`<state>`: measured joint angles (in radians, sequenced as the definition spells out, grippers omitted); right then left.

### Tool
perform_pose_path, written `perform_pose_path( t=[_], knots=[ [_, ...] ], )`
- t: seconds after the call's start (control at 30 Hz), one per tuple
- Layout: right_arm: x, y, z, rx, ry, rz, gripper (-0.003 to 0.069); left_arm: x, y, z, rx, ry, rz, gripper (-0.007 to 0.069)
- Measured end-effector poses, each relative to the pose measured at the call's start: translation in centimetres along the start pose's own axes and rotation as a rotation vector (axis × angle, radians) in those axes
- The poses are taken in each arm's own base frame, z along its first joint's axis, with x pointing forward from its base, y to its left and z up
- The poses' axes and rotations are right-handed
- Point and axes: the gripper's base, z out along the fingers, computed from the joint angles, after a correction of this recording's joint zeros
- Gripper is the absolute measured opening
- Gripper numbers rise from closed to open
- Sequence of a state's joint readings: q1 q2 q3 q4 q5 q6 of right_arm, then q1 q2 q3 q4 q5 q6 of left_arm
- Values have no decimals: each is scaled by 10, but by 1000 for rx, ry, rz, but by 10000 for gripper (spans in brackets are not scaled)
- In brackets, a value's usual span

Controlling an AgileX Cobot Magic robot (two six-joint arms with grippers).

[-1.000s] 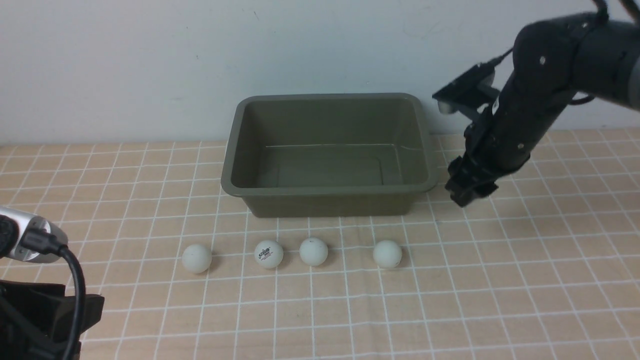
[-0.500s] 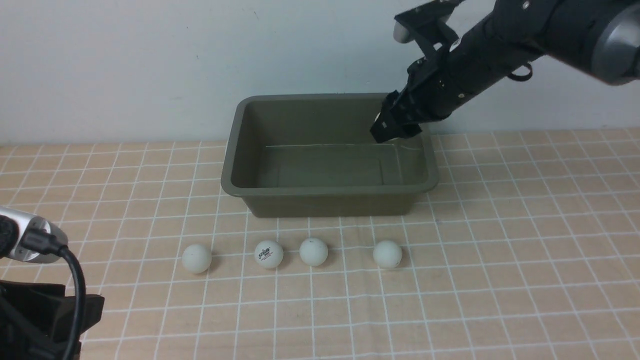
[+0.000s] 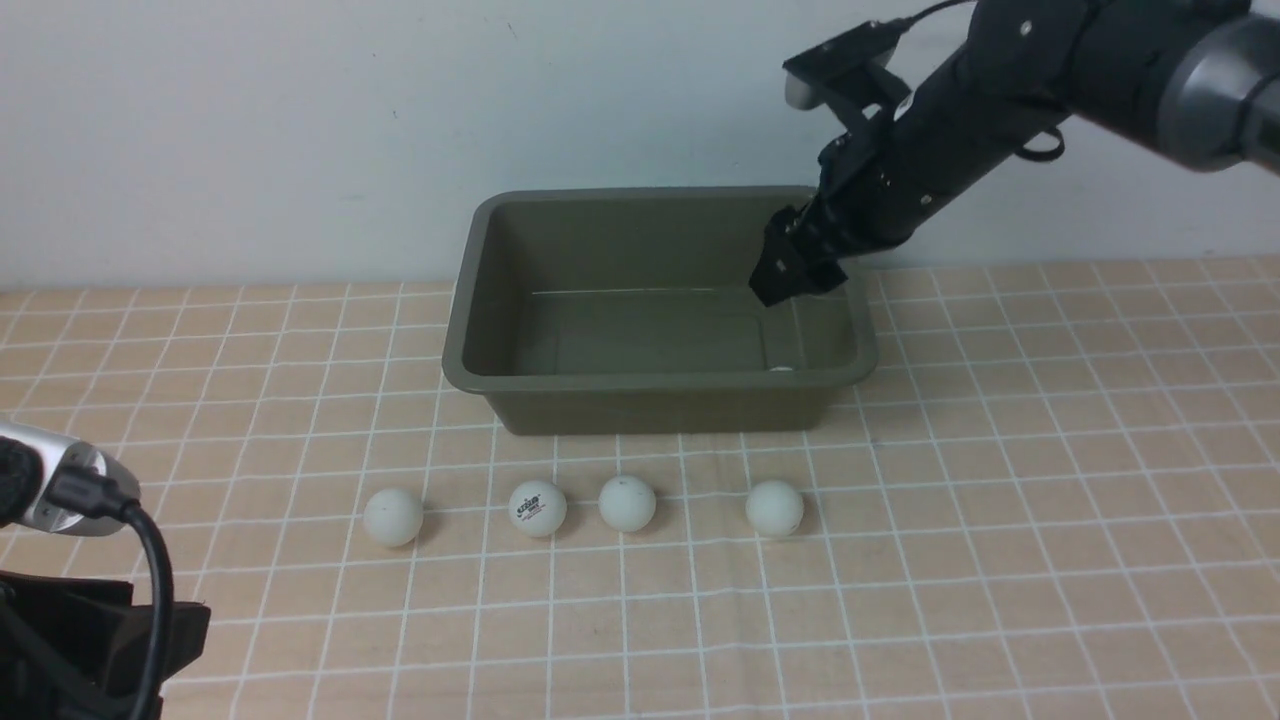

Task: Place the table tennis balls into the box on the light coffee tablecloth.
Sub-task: 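Release the ping pong ball into the bin and lift the gripper away, then reach for and grasp a ping pong ball on the table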

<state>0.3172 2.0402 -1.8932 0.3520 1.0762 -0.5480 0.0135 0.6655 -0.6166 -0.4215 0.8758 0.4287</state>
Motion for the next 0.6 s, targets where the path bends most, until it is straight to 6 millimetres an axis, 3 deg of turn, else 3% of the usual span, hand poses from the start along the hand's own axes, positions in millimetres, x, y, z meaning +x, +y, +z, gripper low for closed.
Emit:
perform_pose_path(
  t=[0.13,0.27,0.33,0.37,0.6],
  knots=[
    [-14,9,-44,-5,-23,-11,486,0,0,0,1,1,0,278],
    [-24,20,-91,7,-85,47,351,0,0,0,1,1,0,278],
    [-25,22,-98,9,-97,63,311,0,0,0,1,1,-1,278],
    [-26,25,-109,13,-114,83,235,0,0,0,0,0,-1,278],
    [-24,34,-133,14,-151,122,3,-2,1,0,-10,-21,-1,278]
  ],
)
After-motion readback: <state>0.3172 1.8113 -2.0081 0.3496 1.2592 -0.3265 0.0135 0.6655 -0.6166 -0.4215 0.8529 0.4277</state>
